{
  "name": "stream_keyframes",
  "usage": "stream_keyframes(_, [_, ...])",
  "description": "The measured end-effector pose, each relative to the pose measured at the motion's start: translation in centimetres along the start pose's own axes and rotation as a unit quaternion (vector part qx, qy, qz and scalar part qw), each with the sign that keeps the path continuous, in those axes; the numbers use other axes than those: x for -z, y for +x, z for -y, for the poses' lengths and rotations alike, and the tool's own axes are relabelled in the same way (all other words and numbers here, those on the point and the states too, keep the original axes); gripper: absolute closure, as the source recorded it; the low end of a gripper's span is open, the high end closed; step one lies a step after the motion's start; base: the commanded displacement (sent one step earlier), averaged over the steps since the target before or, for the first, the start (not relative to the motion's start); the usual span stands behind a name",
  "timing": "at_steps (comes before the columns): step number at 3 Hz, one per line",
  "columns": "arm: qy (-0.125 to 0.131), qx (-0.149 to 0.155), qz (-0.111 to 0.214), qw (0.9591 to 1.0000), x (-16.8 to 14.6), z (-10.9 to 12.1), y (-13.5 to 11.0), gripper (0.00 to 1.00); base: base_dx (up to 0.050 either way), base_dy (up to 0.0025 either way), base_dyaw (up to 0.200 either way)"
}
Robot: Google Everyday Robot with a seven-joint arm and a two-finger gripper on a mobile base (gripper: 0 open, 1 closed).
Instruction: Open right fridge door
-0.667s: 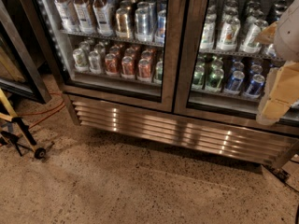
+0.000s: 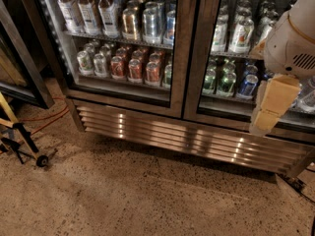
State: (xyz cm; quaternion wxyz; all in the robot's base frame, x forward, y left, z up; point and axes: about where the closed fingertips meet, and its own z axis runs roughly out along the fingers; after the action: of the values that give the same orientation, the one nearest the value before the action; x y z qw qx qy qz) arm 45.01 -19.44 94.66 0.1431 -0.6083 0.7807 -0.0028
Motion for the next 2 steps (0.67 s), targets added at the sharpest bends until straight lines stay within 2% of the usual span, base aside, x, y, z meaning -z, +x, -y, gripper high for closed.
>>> stream_keyframes(1, [-0.033,0.014,-0.003,0.9994,-3.38,-0.50,-2.60,0.00,0.000,0.00000,0.000])
stream_keyframes(2, [-0.036,0.015,0.002,0.9992,-3.43,-0.50,-2.61,0.00,0.000,0.00000,0.000])
